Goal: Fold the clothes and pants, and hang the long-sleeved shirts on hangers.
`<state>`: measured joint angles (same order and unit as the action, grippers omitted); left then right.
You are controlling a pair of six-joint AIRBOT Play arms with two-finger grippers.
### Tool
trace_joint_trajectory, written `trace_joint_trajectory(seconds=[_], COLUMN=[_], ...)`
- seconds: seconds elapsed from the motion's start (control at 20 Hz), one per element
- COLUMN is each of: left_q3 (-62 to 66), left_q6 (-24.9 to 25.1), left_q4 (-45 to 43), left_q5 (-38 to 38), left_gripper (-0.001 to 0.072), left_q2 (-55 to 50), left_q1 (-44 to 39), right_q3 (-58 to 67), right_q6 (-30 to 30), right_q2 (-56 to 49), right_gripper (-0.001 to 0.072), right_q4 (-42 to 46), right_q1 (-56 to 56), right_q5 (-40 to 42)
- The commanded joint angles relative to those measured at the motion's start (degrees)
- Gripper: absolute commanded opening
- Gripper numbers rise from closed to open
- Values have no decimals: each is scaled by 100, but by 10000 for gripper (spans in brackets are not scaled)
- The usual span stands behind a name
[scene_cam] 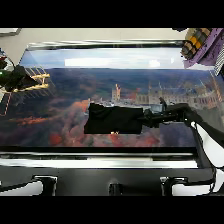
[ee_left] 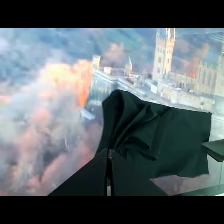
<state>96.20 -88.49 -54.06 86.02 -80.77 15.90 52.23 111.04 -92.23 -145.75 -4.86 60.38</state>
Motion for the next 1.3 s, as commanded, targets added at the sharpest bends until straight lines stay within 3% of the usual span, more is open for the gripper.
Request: trace_joint_trajectory(seconds=[0.0,0.05,0.2,0.75,0.9,1.25], left_q3=[-94,-94,-94,-94,-94,-94], left_q6=[4,4,7,4,4,4], left_q4=[0,0,0,0,2,2], left_q5=[-7,-7,-9,13,15,20], left_gripper=[19,18,19,19,19,19], left_q2=[-4,-2,-2,-2,4,2], left_q1=[-4,-4,-4,-4,-4,-4], right_q3=[85,199,782,3781,4096,4623], right_q6=[-52,-50,-345,-3316,-3956,-4771], right_q2=[-15,79,323,323,323,323], right_gripper=[90,31,30,30,29,27], right_q4=[-177,-160,26,2750,2791,2780], right_q1=[140,142,144,48,-586,-2249], right_q5=[0,92,177,256,175,-87])
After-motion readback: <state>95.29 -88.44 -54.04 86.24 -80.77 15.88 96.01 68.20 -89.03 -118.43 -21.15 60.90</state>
